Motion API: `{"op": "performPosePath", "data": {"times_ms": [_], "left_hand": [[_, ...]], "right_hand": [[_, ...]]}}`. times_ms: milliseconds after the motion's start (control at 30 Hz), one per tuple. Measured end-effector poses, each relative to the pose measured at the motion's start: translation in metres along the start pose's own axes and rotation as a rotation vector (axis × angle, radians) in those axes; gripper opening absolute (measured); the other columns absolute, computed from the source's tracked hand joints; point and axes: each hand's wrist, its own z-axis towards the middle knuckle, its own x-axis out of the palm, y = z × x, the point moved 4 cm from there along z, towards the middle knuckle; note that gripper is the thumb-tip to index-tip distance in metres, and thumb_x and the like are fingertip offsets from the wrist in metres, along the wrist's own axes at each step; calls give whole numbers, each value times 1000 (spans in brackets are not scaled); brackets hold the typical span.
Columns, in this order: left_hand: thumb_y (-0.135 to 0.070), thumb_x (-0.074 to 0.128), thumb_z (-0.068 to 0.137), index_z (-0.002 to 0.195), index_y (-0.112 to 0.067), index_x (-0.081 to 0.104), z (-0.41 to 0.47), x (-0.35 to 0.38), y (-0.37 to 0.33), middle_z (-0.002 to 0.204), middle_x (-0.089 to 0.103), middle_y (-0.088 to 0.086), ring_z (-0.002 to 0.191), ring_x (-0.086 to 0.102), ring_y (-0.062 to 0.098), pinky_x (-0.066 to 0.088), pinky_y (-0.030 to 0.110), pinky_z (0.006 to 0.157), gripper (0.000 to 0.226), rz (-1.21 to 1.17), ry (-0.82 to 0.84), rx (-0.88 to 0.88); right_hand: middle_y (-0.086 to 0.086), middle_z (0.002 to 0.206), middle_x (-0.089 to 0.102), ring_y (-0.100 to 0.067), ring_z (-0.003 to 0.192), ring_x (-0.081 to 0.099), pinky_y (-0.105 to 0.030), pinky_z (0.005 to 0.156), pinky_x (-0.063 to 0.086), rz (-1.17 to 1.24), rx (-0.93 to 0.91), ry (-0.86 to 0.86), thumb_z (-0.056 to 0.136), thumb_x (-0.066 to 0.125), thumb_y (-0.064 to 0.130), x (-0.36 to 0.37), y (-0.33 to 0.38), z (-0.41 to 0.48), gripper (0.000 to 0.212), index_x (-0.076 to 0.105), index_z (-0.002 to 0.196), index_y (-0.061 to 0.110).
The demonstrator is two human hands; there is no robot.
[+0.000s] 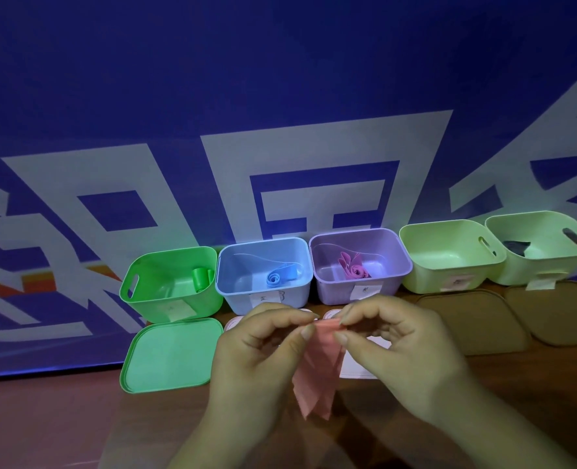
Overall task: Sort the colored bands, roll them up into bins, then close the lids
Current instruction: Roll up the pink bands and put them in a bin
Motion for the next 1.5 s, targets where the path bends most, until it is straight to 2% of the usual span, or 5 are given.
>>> {"op": "performPosePath", "data": {"times_ms": [500, 1100, 1300, 1400, 1500], "left_hand": [[-35, 72, 73, 84, -36, 77, -5, -3, 4, 87, 73, -8, 84, 69, 16, 56, 29, 76, 12, 57, 14, 13], [-10, 80, 74, 83, -29, 78, -6, -2, 4, 83, 72, -6, 77, 69, 11, 53, 18, 71, 21, 55, 19, -20], [-9, 82, 67, 81, -21, 75, -5, -1, 5, 75, 73, 2, 67, 67, 10, 52, 18, 66, 20, -39, 3, -89], [-6, 86, 66, 79, -20, 74, -4, -2, 6, 74, 73, 4, 67, 67, 12, 53, 20, 66, 23, -54, 14, -91], [-5, 77, 68, 77, -18, 72, -3, -1, 5, 74, 72, 7, 68, 68, 17, 55, 24, 68, 16, -40, 37, -50]], "right_hand": [[9, 84, 76, -12, 79, 73, -32, 78, 59, -55, -51, -24, 75, 83, 7, 3, -3, -2, 31, 72, 83, 35], [15, 81, 74, -6, 74, 71, -15, 70, 53, -100, -25, 33, 76, 81, 7, 0, -3, 0, 31, 70, 78, 35], [5, 83, 75, -8, 78, 72, -19, 72, 54, -12, 109, 172, 80, 76, 3, 2, 3, 1, 29, 68, 75, 31], [-1, 81, 75, -17, 75, 72, -35, 73, 60, -15, 117, 194, 77, 78, 5, 1, 7, 3, 27, 67, 72, 30], [-1, 79, 74, -24, 69, 70, -41, 69, 59, -11, 132, 208, 65, 80, 33, 1, 10, 5, 16, 67, 74, 30]]}}
